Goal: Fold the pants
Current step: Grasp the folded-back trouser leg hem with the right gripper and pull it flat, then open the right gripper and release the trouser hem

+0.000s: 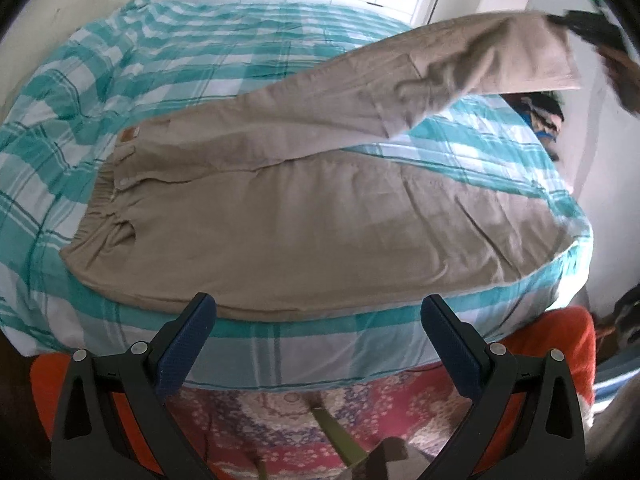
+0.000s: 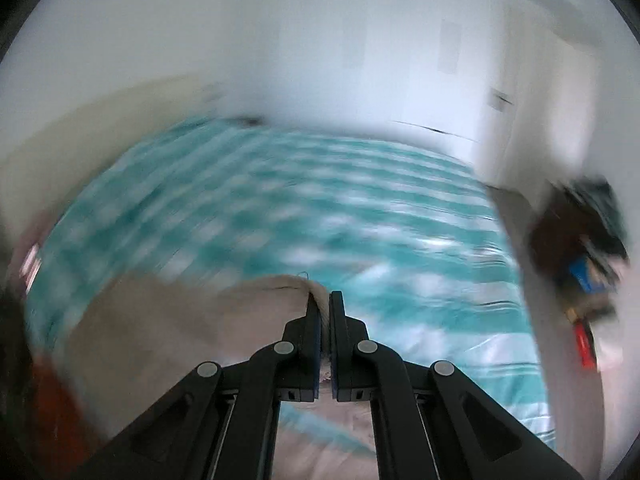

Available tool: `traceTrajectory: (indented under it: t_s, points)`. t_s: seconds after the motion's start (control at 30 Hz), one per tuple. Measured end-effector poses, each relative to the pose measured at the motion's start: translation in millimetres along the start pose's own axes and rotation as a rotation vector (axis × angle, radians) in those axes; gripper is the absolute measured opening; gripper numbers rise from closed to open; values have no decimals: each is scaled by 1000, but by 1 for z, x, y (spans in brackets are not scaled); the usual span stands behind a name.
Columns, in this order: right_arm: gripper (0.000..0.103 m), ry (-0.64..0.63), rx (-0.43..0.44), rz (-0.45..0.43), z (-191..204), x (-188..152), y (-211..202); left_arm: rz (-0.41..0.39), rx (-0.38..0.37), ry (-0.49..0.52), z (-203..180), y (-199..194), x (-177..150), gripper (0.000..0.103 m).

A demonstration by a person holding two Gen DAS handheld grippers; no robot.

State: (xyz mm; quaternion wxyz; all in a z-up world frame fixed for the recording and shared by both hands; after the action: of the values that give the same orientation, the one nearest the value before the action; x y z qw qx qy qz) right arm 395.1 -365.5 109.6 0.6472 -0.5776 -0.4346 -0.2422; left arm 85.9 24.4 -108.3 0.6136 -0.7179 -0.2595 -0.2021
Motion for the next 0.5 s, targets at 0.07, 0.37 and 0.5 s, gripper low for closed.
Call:
traceTrajectory:
  t_s: [0.07, 0.37, 0.5]
  points:
    - [47, 85, -211, -5, -63, 30, 49, -6, 13, 6, 0, -4, -1, 102]
    - [52, 336, -182, 249, -105, -148, 155, 83, 7, -57, 14, 29, -7, 102]
    - [45, 529, 0, 349, -88, -253, 199, 128, -3, -25, 2, 40, -11, 102]
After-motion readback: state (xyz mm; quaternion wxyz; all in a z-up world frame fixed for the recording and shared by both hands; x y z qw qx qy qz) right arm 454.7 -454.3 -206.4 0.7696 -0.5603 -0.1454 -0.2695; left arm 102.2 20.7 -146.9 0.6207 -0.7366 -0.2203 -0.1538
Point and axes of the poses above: each gripper's, at about its wrist camera, not at the fingertips, and y roughly the way its jaws point, z to its left, x to its top, the point moved 3 cm from there along y, roughly the way its jaws point, and after that the axes turned 8 degrees about -z, right-handed, at the moved point
